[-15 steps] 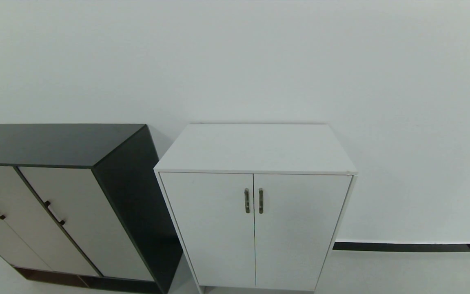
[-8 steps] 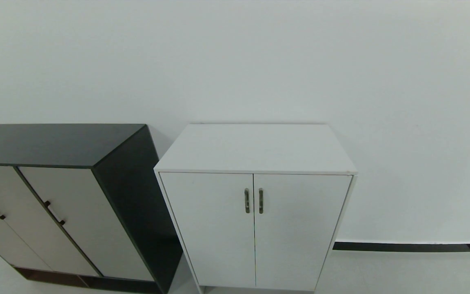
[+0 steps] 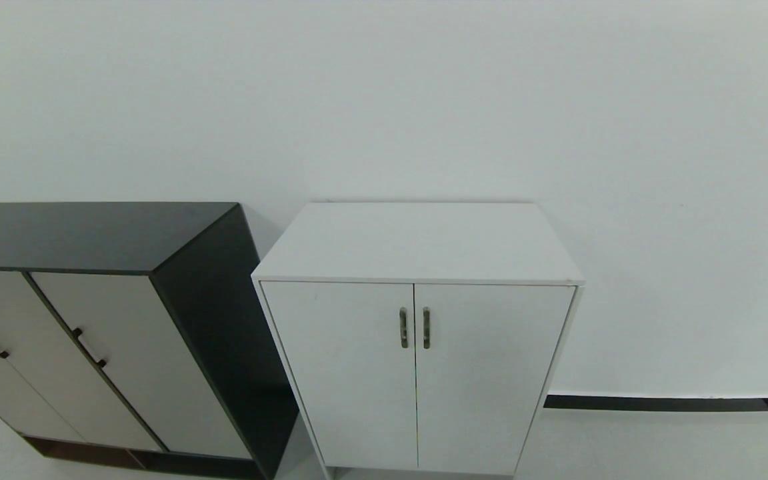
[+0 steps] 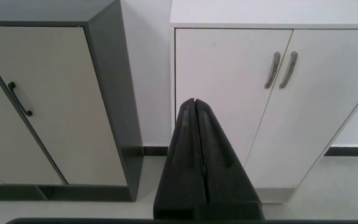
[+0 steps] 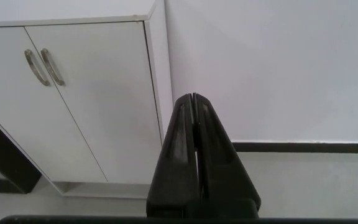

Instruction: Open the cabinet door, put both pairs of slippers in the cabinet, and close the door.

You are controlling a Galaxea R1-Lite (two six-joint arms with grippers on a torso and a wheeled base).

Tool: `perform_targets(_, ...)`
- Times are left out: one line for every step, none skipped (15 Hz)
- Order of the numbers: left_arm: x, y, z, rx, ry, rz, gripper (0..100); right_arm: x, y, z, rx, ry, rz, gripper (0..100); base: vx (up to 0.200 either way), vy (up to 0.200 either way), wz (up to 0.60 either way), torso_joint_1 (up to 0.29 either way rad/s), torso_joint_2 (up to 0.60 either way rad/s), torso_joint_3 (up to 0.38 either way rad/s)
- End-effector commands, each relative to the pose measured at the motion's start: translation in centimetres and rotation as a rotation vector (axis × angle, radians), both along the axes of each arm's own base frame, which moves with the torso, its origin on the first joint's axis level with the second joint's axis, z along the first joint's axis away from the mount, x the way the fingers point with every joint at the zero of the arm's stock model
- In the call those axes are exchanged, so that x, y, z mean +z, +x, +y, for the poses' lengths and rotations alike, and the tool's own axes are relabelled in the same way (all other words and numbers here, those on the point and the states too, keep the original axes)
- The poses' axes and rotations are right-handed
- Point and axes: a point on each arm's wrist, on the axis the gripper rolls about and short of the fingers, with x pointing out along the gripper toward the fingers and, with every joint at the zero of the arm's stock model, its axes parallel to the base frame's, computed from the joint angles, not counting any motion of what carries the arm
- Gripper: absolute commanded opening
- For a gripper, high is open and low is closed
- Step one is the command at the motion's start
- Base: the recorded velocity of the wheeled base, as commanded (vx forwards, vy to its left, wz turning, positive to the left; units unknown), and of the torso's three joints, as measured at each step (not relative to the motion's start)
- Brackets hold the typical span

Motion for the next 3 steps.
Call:
perform_targets(0.00,0.00,0.00,0.001,-0.001,0.000,0,0.00,0.01,0.00,0.000,-0.001,0.001,0,0.000,0.000,0.00,0.000,0.00,0.000)
perform_targets(0.00,0.00,0.00,-0.001,-0.001,0.000,0,0.00,0.01,0.00,0.000,0.001,0.001,0,0.000,0.000,0.00,0.000,0.00,0.000)
perform_targets(0.00,0.00,0.00,0.001,-0.001,0.000,0,0.00,0.01,0.00,-0.001,-0.001,0.001,0,0.000,0.000,0.00,0.000,0.00,0.000)
